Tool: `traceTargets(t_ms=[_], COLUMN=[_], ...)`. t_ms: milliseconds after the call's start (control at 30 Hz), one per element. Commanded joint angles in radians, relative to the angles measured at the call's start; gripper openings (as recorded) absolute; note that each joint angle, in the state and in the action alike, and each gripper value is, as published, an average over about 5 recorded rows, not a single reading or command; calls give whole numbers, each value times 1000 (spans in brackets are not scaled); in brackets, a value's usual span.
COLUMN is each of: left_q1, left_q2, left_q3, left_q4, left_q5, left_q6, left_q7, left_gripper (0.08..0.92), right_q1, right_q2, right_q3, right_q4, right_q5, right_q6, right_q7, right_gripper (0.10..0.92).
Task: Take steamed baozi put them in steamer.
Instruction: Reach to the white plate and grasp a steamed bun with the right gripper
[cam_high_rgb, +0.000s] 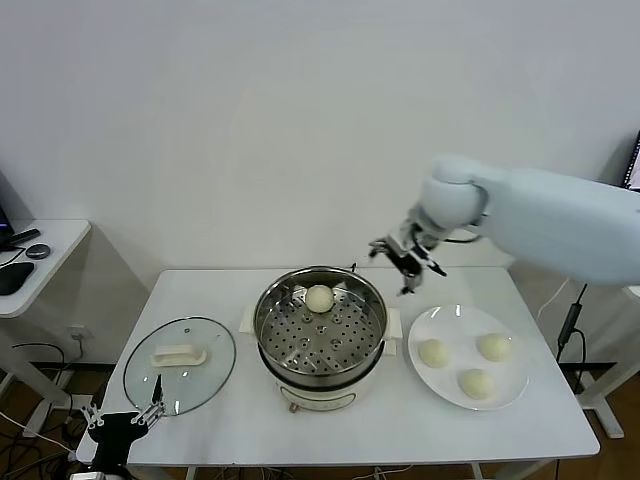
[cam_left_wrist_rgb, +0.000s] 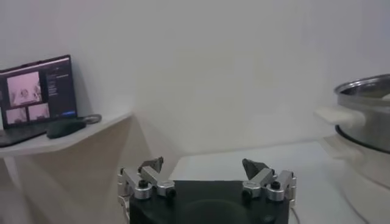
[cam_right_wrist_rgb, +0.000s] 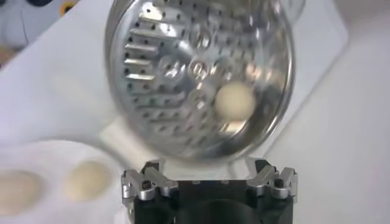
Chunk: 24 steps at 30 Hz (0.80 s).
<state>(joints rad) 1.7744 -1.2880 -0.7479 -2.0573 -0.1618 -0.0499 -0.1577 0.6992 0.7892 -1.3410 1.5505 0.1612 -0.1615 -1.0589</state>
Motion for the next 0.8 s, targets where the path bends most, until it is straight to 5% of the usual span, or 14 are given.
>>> traceTargets(t_ms=[33,800], left_q1=[-1,4], left_q2=[-2,-29], left_q3=[-7,-34], left_q4=[0,7], left_q5=[45,127], left_q6=[8,-23], left_q7=[-16,-26], left_gripper=[823,823], right_q1=[-65,-593], right_q2=[-266,-101], right_q3=[-11,359], right_q4=[122,-222], right_q5=[-35,-246], right_q6=[-248,-76], right_q7=[-17,-41], right_gripper=[823,823])
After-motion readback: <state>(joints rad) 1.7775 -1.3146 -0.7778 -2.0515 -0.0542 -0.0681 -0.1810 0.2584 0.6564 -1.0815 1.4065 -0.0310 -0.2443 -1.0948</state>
